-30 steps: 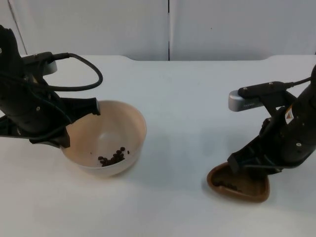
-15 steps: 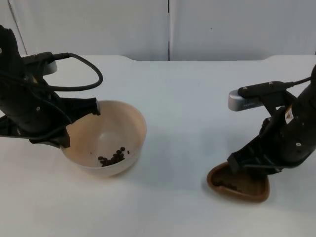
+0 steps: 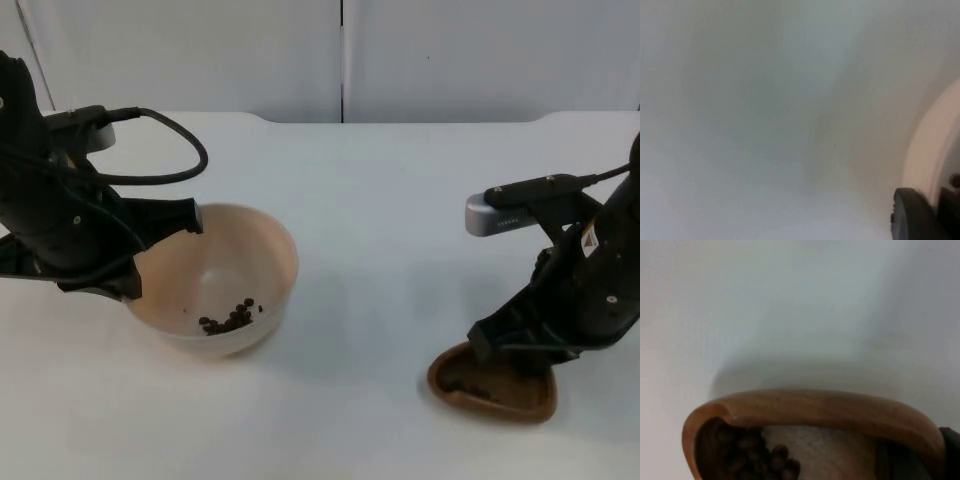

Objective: Pick up the bowl with the left hand and pour the coffee beans from the cup into the bowl with the right hand.

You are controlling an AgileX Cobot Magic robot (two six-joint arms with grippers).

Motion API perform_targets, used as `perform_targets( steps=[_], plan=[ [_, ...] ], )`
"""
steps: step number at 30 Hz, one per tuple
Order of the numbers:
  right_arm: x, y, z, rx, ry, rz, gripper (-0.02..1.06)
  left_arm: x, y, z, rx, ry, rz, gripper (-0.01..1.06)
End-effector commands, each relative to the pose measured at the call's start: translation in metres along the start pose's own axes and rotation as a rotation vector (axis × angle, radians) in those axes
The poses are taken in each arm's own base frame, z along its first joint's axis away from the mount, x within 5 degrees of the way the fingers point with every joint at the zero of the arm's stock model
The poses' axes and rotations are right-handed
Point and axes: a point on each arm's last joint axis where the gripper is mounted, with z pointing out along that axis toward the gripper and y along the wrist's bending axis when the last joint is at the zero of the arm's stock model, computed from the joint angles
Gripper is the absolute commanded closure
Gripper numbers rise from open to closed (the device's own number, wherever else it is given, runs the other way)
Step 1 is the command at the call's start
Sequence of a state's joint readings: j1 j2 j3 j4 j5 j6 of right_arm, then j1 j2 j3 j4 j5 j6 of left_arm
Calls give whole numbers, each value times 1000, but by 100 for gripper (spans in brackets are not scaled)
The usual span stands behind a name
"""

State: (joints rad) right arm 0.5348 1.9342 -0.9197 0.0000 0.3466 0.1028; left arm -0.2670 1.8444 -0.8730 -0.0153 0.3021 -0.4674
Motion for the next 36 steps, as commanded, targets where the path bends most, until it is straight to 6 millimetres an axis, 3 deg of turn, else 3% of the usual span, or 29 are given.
perform_targets(
  steps=[1, 3, 7, 8, 12, 13, 17, 20, 24, 25, 30, 31, 35, 36],
  plan=[
    [2, -1, 1, 2, 16, -7, 93, 1, 1, 2, -3, 5, -3, 81],
    [3, -1, 3, 3, 21, -7, 91, 0, 1, 2, -2, 3, -3, 78],
    [5, -1, 10, 2, 35, -1, 79, 0, 1, 2, -2, 3, -3, 57],
    [5, -1, 10, 2, 35, -1, 79, 0, 1, 2, -2, 3, -3, 57],
    [5, -1, 10, 2, 29, 1, 59, 0, 0, -1, 0, 0, -5, 54],
    [5, -1, 10, 2, 29, 1, 59, 0, 0, -1, 0, 0, -5, 54],
    [3, -1, 5, 0, 15, 1, 37, -2, 0, -10, 4, -11, 1, 54],
    [0, -1, -3, -2, -7, 1, 35, -3, -1, -17, 10, -22, 2, 54],
    [-11, 0, -40, -11, -117, -8, 35, -7, -3, -43, 30, -60, 2, 54],
    [-11, 0, -40, -11, -117, -8, 35, -7, -3, -43, 30, -60, 2, 54],
    [-18, 1, -116, -25, -316, -37, 35, -10, -5, -94, 79, -155, 10, 54],
    [-18, 1, -116, -25, -316, -37, 35, -10, -5, -94, 79, -155, 10, 54],
    [-10, 0, -188, -43, -532, -38, 35, -8, -5, -149, 141, -298, 76, 54],
    [-10, 0, -188, -43, -532, -38, 35, -8, -5, -149, 141, -298, 76, 54]
  ],
)
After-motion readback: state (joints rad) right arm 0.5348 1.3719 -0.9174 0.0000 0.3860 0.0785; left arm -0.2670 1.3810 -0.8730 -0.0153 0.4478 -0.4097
